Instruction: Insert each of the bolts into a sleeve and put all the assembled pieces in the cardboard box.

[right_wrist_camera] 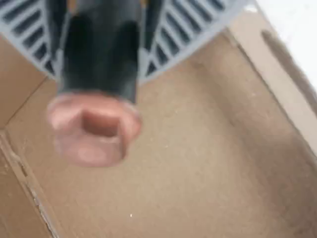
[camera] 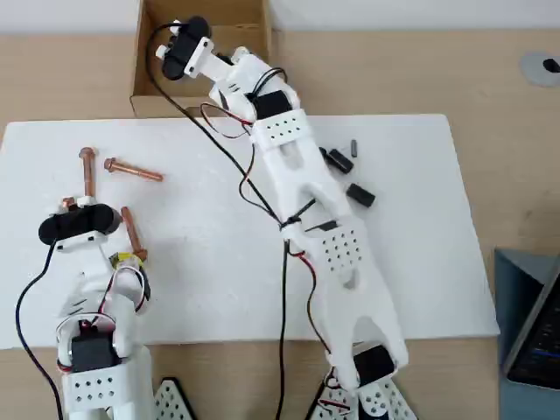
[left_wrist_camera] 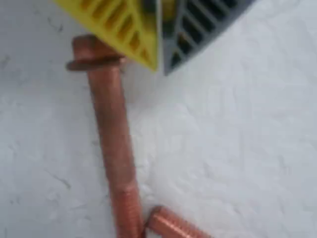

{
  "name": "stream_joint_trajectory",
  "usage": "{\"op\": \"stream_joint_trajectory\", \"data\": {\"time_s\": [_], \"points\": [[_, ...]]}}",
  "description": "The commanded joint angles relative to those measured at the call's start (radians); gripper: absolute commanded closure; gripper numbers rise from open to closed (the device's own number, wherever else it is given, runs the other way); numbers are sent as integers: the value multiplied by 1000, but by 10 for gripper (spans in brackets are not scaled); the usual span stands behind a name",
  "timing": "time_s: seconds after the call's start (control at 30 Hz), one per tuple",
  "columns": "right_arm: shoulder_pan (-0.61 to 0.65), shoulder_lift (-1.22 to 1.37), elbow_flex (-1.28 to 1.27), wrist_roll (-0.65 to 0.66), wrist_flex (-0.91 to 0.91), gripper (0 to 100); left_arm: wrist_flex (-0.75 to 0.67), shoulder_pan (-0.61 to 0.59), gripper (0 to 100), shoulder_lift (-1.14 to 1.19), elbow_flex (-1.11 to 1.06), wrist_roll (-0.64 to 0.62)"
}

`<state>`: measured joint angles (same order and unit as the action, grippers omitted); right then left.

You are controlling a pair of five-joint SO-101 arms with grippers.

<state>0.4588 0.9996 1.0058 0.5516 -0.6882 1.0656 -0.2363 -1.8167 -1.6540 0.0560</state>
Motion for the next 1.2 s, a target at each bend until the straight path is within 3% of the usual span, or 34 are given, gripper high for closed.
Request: {"op": "stream_joint_trajectory", "data": {"time_s": [0.0, 0.37, 0.53, 0.9, 1.17], "points": [[-21, -25, 84, 5, -2, 893, -20, -11, 997, -5, 3, 6], [-31, -25, 82, 6, -2, 888, -20, -11, 997, -5, 3, 6], [-47, -25, 77, 6, -2, 807, -20, -11, 997, -5, 3, 6], [-48, -31, 85, 6, -5, 806, -20, -11, 997, -5, 3, 6], [-48, -122, 295, 0, -350, 807, -20, -11, 997, -5, 3, 6]]}}
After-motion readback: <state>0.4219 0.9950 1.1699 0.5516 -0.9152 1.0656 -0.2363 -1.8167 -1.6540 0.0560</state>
